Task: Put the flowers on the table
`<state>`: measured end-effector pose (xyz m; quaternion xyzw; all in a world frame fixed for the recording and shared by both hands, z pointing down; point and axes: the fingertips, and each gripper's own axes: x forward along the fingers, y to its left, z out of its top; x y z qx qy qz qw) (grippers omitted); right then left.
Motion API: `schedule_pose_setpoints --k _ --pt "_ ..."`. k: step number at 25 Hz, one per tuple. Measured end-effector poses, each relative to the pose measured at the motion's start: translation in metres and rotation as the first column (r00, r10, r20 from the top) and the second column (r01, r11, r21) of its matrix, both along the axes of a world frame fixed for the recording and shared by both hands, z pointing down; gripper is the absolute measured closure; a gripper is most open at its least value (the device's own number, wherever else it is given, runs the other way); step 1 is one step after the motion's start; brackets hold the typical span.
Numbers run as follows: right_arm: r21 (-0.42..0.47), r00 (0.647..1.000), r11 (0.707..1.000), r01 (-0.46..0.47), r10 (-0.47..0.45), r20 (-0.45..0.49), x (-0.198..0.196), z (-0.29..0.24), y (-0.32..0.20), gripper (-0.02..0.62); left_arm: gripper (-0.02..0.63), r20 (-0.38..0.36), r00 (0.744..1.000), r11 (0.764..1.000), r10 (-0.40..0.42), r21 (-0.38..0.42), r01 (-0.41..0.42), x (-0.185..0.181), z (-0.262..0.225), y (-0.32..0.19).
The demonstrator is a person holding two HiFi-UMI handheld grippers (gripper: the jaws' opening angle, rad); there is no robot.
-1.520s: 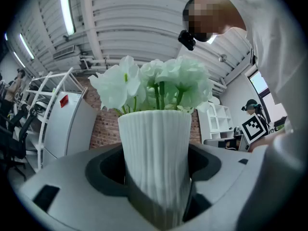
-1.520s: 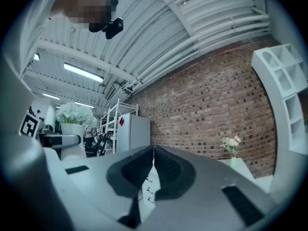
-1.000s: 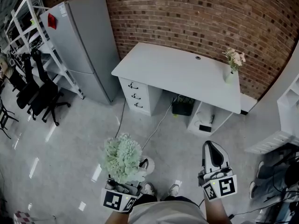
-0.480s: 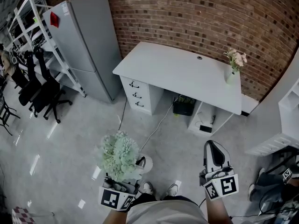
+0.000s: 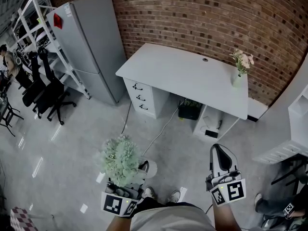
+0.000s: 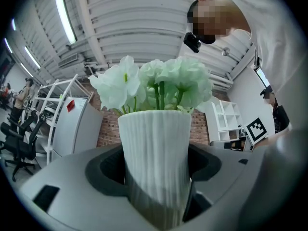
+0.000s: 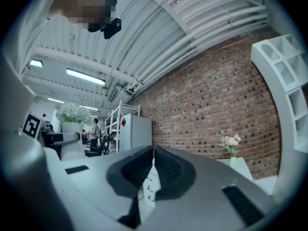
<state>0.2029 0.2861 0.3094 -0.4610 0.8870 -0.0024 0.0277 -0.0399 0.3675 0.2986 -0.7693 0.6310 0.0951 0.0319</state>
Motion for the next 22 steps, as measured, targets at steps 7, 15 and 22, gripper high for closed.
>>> schedule_pose_setpoints --k 7,15,22 --pt "0.002 0.999 0.999 0.049 -0.049 0.01 0.019 0.008 -0.005 0.572 0.259 0.001 0.999 0.999 -0.035 0.0 0.035 0.026 0.007 0.002" --pt "0.001 0.997 0.997 0.073 -0.073 0.025 0.025 0.011 -0.013 0.572 0.261 0.02 0.998 0.998 -0.058 0.004 0.058 0.03 0.004 -0.004" --pt "0.015 0.998 0.998 0.056 -0.057 0.025 0.032 0.006 -0.024 0.572 0.259 0.014 0.999 0.999 -0.031 0.019 0.03 0.035 0.002 -0.024"
